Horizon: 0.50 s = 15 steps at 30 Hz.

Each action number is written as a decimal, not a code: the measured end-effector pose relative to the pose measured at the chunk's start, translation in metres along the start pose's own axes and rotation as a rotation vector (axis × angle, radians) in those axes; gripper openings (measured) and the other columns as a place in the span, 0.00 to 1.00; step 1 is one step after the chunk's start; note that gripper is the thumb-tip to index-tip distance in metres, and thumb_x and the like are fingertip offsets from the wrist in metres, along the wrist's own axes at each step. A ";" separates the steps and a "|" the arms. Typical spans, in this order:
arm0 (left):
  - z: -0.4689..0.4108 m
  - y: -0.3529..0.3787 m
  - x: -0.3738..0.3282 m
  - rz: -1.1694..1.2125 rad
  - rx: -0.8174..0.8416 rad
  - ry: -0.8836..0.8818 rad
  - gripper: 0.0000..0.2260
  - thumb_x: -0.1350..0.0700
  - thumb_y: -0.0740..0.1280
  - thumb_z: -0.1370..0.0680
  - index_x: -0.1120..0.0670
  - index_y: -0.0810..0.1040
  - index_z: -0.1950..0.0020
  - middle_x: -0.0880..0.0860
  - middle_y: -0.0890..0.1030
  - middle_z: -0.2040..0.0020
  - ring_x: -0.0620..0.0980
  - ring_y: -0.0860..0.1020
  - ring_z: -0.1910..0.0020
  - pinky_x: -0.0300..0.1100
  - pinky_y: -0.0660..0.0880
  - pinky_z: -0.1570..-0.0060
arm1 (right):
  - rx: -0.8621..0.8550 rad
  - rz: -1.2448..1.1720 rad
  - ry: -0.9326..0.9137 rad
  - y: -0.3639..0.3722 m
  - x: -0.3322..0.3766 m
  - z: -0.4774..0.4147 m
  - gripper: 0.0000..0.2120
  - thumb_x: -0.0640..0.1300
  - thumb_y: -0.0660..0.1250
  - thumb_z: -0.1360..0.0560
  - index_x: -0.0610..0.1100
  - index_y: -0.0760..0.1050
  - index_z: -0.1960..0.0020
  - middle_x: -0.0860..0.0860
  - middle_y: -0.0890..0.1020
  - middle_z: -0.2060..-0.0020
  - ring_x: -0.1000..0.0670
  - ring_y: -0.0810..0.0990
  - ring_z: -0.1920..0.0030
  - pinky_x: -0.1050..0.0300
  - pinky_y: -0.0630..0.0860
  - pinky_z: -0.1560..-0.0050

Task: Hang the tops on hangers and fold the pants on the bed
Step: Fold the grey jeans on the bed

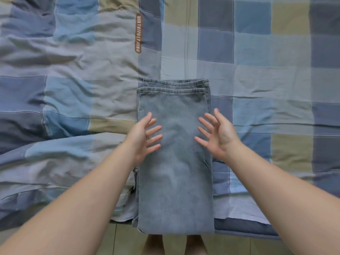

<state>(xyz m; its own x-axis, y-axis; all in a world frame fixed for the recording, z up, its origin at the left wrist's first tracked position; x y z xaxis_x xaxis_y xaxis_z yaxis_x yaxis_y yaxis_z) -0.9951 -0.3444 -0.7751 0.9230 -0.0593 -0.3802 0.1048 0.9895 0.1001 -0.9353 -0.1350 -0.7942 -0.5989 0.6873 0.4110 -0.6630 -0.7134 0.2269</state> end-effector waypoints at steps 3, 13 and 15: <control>0.016 -0.009 0.045 -0.073 -0.067 -0.021 0.14 0.41 0.60 0.18 0.46 0.75 0.37 0.49 0.81 0.38 0.51 0.80 0.43 0.46 0.74 0.48 | -0.034 -0.003 0.051 -0.022 -0.033 0.019 0.23 0.60 0.58 0.18 0.50 0.70 0.28 0.50 0.76 0.31 0.47 0.69 0.27 0.40 0.68 0.30; 0.056 -0.065 0.217 -0.316 -0.316 -0.109 0.07 0.53 0.65 0.18 0.53 0.78 0.54 0.51 0.83 0.54 0.48 0.79 0.59 0.40 0.71 0.63 | -0.177 0.132 0.214 -0.114 -0.159 0.069 0.18 0.56 0.60 0.17 0.45 0.74 0.34 0.47 0.80 0.36 0.47 0.76 0.36 0.45 0.71 0.34; 0.056 -0.079 0.246 -0.363 -0.368 -0.105 0.06 0.55 0.67 0.19 0.55 0.79 0.55 0.51 0.83 0.56 0.53 0.81 0.54 0.42 0.72 0.59 | -0.221 0.207 0.236 -0.131 -0.180 0.074 0.15 0.53 0.61 0.18 0.44 0.74 0.37 0.46 0.80 0.37 0.48 0.77 0.38 0.47 0.72 0.36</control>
<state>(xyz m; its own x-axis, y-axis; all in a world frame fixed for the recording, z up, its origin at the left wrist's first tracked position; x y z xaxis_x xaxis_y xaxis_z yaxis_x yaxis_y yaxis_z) -0.7555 -0.4451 -0.8247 0.8855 -0.4012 -0.2342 0.3052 0.8826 -0.3576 -0.7080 -0.1755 -0.8327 -0.8003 0.5626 0.2076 -0.5824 -0.8116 -0.0457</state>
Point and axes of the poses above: each hand's wrist, its own z-axis away from the middle knuckle, its own y-axis out of the palm, x = y × z, the point moved 4 cm from there along -z, towards the middle knuckle
